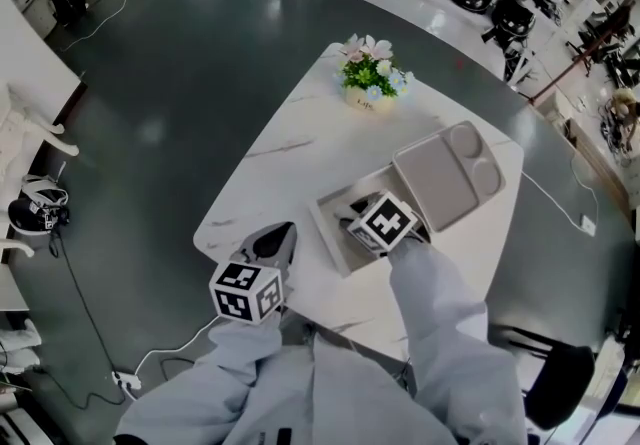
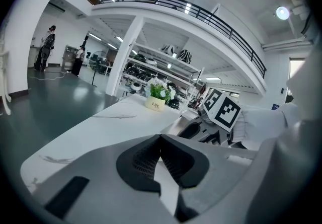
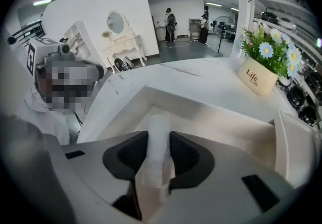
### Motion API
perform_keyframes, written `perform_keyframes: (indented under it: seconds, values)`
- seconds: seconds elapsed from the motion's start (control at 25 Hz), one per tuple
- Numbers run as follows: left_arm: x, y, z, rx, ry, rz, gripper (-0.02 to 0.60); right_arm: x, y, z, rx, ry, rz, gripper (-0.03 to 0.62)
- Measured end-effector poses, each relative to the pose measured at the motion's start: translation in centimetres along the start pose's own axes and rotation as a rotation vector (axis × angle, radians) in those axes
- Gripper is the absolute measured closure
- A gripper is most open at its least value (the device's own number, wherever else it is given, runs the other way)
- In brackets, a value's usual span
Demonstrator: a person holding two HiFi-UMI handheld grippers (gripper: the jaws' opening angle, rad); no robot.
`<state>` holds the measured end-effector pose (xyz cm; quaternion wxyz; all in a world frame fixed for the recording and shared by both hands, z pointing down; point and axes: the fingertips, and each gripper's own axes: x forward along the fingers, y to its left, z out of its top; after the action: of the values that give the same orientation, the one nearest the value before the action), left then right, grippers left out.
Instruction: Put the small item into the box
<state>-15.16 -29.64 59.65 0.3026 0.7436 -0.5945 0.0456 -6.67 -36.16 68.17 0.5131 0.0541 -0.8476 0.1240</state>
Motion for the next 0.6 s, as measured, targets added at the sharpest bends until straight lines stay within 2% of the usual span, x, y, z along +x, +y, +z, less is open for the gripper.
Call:
perform_keyframes:
  seconds: [0.28, 0.6]
  values:
    - [-0.02, -0.22, 0.1, -0.006, 0.0, -0.007, 0.583, 0.26, -0.06, -0.22, -0.001, 0.027, 0.001, 0.47]
    - [-0.12, -0.25, 0.14, -0.008, -0.006, 0.001, 0.583, 0.37, -0.13, -0.23, -0.002, 0.012, -0.006, 0.457]
